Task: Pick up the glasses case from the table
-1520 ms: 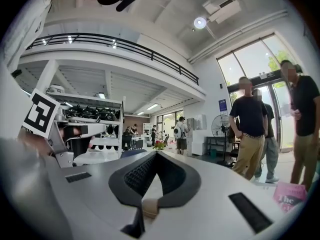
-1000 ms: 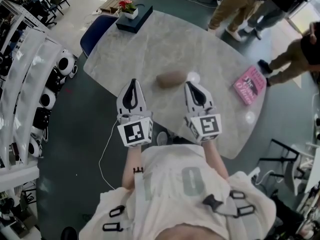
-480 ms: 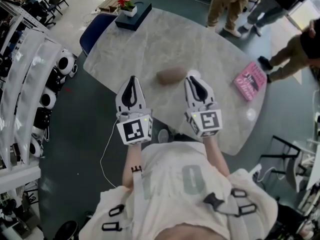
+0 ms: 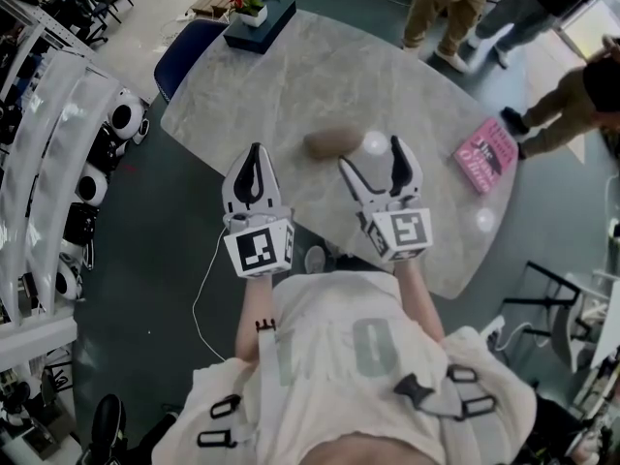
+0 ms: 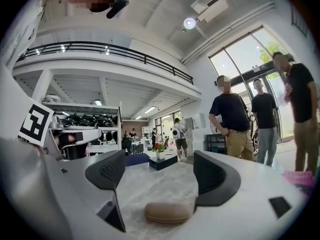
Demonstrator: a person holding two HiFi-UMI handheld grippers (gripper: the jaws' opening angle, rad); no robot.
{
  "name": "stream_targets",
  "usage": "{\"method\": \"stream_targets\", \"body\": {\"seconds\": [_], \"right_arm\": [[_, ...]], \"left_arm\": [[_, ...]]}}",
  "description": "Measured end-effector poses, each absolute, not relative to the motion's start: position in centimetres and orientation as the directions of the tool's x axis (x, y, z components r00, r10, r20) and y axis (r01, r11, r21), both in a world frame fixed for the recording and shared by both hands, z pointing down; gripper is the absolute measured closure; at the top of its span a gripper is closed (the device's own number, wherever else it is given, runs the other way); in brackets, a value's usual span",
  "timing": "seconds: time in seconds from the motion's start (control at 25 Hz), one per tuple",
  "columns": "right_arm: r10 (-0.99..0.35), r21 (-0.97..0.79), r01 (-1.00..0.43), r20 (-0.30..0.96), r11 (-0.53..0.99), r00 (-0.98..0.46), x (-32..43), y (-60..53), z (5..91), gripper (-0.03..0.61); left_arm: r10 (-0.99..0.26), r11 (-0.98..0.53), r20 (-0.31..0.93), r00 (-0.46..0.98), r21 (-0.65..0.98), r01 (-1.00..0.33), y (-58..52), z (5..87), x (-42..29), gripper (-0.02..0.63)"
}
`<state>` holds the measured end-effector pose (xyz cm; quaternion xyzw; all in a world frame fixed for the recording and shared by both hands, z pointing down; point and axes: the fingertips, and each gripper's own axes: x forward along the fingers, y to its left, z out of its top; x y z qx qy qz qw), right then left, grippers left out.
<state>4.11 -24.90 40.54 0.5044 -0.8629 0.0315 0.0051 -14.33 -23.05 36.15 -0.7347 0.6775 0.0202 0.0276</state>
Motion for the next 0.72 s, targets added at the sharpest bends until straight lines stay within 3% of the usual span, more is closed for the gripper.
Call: {"method": "stream_targets", "body": {"seconds": [0.28,0.56,0.72], "right_arm": [[-0.82,0.076,-0.822,0.163,0.564,-0.548,3.2,-27.1,40.7,0.189],[-0.666,0.328,-0.579,0.374,0.746,-0.646,1.5,-28.9,41.7,0.189],[-0.552,0.373,-0.411,0.477,0.832,-0.684,0.5,-29.3,43.9,0.189]], "left_arm": [[-0.995,-0.07,-0.064,0.072,-0.034,-0.997,-23.3,35.7,-15.3,0.611],[-0.998,-0.049,-0.026,0.05,-0.036,-0.998,-24.1,37.3,-16.2,0.611],[-0.999,-0.048,0.0,0.048,-0.022,-0.999,-24.5,38.6,-16.1,0.611]]}}
